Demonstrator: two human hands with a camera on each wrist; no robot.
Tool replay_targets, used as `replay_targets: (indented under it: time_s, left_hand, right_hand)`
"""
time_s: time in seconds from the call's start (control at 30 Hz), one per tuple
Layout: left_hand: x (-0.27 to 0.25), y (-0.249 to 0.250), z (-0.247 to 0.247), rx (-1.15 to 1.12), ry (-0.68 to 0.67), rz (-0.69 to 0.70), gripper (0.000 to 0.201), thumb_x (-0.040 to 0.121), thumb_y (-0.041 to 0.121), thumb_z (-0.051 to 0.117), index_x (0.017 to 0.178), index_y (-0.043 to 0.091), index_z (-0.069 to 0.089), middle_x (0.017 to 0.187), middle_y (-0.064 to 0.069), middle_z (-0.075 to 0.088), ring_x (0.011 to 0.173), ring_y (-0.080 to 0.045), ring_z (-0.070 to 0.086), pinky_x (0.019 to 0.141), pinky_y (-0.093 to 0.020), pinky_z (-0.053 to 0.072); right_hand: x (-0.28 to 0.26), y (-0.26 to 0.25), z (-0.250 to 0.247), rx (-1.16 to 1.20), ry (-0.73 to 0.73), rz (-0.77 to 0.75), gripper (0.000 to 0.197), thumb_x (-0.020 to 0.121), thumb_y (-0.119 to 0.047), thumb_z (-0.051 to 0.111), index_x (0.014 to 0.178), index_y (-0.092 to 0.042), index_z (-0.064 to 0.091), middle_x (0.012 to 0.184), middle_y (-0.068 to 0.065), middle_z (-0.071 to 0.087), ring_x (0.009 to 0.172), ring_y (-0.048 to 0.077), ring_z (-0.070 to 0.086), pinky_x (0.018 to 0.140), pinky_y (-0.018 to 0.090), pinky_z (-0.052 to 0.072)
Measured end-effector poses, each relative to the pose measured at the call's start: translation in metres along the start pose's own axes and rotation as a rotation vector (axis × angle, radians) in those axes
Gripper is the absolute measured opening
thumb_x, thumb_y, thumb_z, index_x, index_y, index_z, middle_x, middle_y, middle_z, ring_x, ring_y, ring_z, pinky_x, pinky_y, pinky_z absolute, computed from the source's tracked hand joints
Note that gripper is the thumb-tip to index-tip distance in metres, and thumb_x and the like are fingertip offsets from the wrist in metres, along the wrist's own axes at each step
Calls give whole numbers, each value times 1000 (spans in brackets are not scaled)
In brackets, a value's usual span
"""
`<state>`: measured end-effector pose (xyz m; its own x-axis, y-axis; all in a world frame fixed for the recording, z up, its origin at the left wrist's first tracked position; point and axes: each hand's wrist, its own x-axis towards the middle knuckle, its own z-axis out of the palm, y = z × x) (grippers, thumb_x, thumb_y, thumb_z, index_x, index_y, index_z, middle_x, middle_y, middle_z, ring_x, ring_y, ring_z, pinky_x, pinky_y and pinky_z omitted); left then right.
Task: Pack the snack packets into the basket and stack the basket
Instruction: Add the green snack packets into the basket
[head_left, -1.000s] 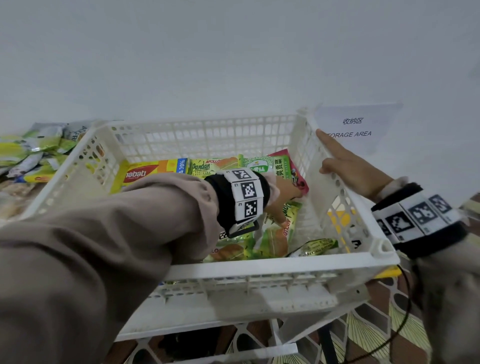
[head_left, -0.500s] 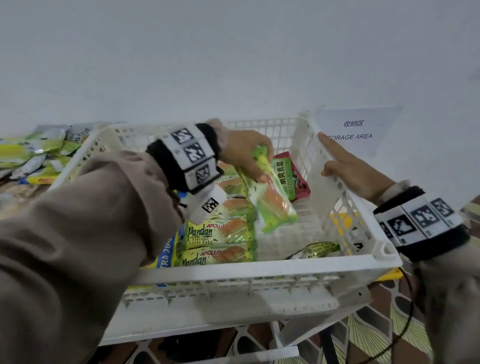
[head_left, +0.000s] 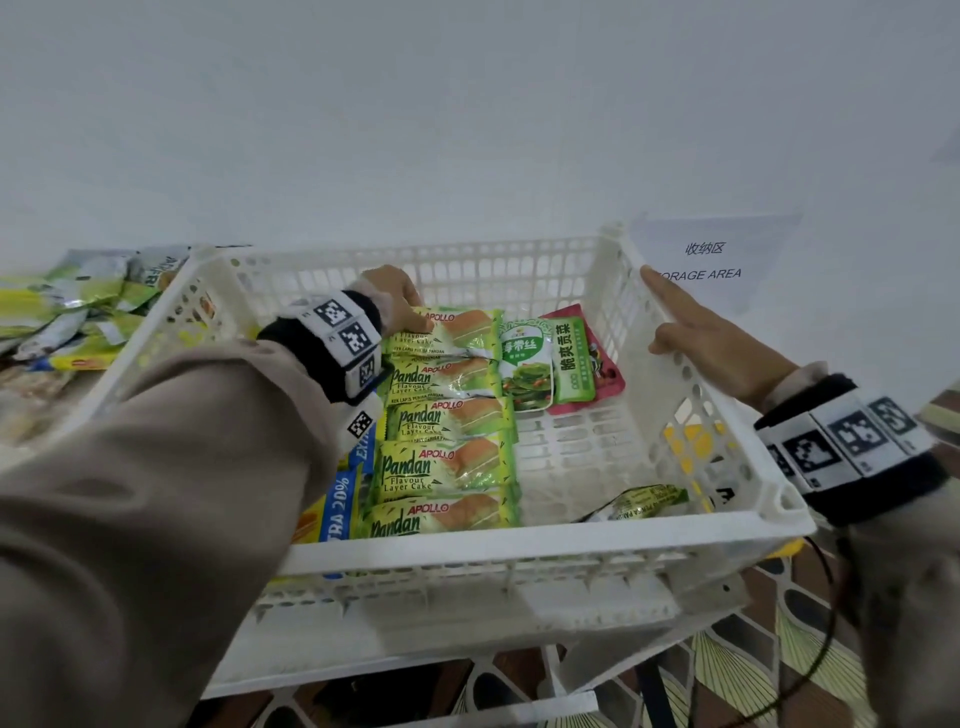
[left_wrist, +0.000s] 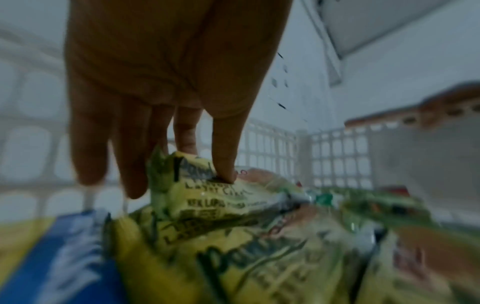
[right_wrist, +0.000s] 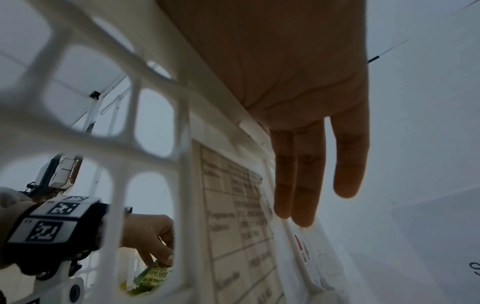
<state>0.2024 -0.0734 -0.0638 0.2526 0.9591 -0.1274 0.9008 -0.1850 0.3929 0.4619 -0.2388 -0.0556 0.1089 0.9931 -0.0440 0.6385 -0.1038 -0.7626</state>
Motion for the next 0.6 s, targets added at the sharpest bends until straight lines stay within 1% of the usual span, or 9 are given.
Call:
replay_targets:
  time_s: [0.07, 0.17, 0.2, 0.23, 0.27, 0.33, 0.37, 0.47, 0.6]
  left_hand:
    - [-3, 1, 2, 191, -4, 23, 41, 82, 37, 66, 107, 6, 60, 101, -4, 57, 95, -24, 58, 73, -28, 42]
    - [-9, 7, -5, 410, 47, 68, 24, 85, 33, 61, 95, 12, 56, 90, -2, 55, 78, -21, 57, 59, -24, 39]
    - [-10, 10, -7, 447, 70, 100, 22, 86, 31, 59, 97, 12, 56, 91, -2, 56, 78, -20, 56, 59, -24, 39]
    - [-12, 13, -8, 466, 85, 150, 27, 87, 32, 58, 104, 11, 57, 97, -4, 58, 84, -21, 57, 64, -26, 42]
    - [-12, 15, -6, 480, 67, 211, 36, 88, 37, 56, 113, 12, 55, 109, -7, 58, 97, -23, 56, 74, -31, 45]
    - [-14, 17, 2, 573, -38, 348, 48, 88, 44, 50, 131, 22, 43, 134, -5, 45, 120, -27, 42, 96, -39, 40]
    - [-15, 16, 8, 655, -89, 391, 52, 89, 44, 48, 137, 28, 35, 140, -3, 37, 126, -28, 34, 101, -42, 36]
    - [-9, 7, 27, 703, -208, 396, 63, 93, 34, 46, 146, 31, 13, 149, -6, 21, 132, -29, 29, 107, -44, 31]
    - [-8, 3, 40, 724, -175, 393, 68, 93, 4, 36, 148, 23, 1, 154, -7, 6, 136, -32, 23, 109, -45, 29]
  right_hand:
    - [0, 0, 0, 3, 1, 1, 70, 89, -6, 42, 147, -34, 15, 149, -22, 14, 126, -7, 16, 111, 25, 19]
    - [1, 1, 1, 15, 7, 4, 70, 88, -5, 43, 146, -33, 16, 137, -29, 16, 132, -3, 19, 109, 29, 24]
    - [1, 1, 1, 19, 7, 4, 70, 88, -5, 43, 146, -33, 16, 135, -30, 16, 131, -4, 19, 108, 27, 24]
    - [2, 1, 1, 24, 7, 4, 71, 88, -4, 43, 146, -33, 16, 134, -30, 16, 129, -6, 17, 108, 25, 22]
    - [2, 1, 1, 27, 5, 4, 71, 88, -4, 43, 147, -33, 16, 134, -30, 15, 127, -8, 16, 108, 22, 20]
    - [3, 2, 0, 32, -1, 3, 71, 88, -4, 43, 147, -32, 16, 135, -30, 15, 125, -10, 14, 107, 18, 17]
    - [3, 3, 0, 31, -4, 2, 71, 88, -4, 43, 147, -32, 15, 135, -30, 15, 125, -10, 13, 106, 18, 16]
    - [3, 3, 0, 24, -12, -2, 71, 89, -4, 42, 147, -32, 14, 135, -30, 14, 125, -10, 15, 104, 16, 15]
    - [3, 4, 0, 23, -11, -7, 71, 88, -4, 43, 147, -32, 13, 134, -30, 13, 127, -10, 12, 105, 16, 13]
